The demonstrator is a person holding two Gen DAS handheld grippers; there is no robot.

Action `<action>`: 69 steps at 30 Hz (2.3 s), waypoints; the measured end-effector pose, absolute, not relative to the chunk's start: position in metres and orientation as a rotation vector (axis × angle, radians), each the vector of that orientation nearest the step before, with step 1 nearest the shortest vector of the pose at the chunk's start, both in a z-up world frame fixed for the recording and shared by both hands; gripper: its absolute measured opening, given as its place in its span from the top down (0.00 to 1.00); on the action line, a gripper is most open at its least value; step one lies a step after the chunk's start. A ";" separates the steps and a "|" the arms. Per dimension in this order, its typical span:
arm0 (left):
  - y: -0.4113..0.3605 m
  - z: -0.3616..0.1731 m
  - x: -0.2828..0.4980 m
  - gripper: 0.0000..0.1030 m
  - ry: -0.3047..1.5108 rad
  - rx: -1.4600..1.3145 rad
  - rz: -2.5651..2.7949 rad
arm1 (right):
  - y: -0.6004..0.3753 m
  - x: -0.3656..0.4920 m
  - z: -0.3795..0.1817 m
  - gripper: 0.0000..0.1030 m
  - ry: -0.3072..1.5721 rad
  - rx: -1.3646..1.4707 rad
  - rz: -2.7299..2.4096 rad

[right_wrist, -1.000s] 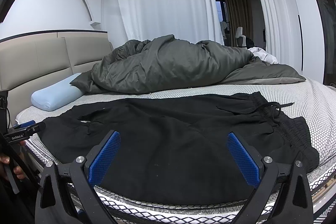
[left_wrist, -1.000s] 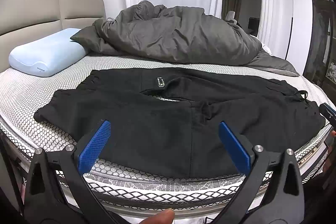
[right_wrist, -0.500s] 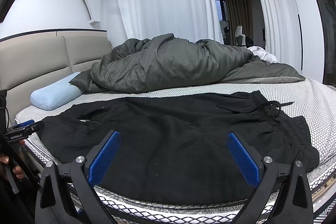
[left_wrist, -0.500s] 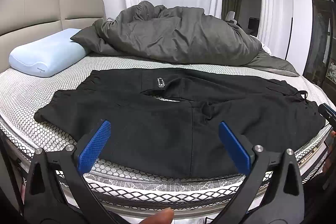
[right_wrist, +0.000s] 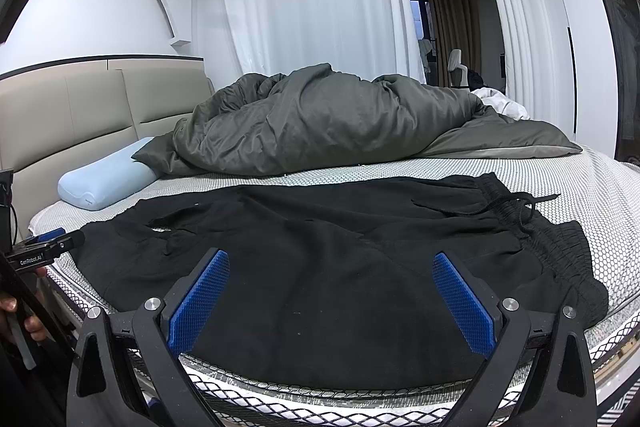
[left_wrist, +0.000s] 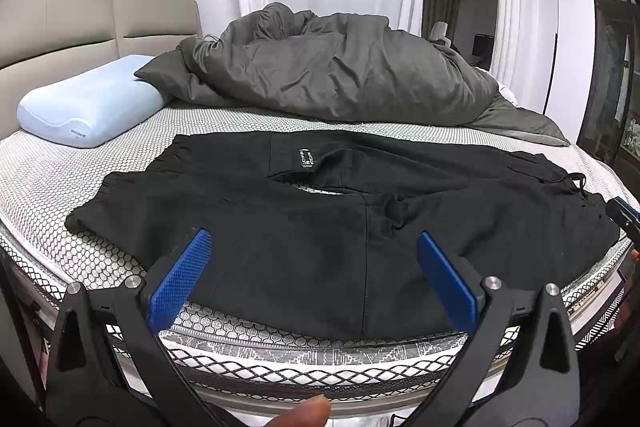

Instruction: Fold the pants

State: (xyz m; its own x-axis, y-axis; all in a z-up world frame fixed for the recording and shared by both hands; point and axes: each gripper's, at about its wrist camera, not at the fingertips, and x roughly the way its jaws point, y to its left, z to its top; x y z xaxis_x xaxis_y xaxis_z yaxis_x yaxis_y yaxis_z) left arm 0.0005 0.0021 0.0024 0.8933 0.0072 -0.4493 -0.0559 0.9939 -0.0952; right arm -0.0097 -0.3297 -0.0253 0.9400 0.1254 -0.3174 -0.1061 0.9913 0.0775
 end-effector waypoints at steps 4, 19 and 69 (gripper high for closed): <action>0.002 0.002 0.000 0.01 0.464 -0.106 0.032 | -0.330 -0.011 -0.026 0.00 0.330 0.061 0.117; 0.004 0.004 -0.001 0.01 0.463 -0.106 0.034 | -0.335 -0.013 -0.027 0.00 0.336 0.072 0.115; -0.079 -0.037 0.116 0.01 0.732 0.093 -0.038 | -0.532 0.157 -0.053 0.64 0.903 0.064 -0.083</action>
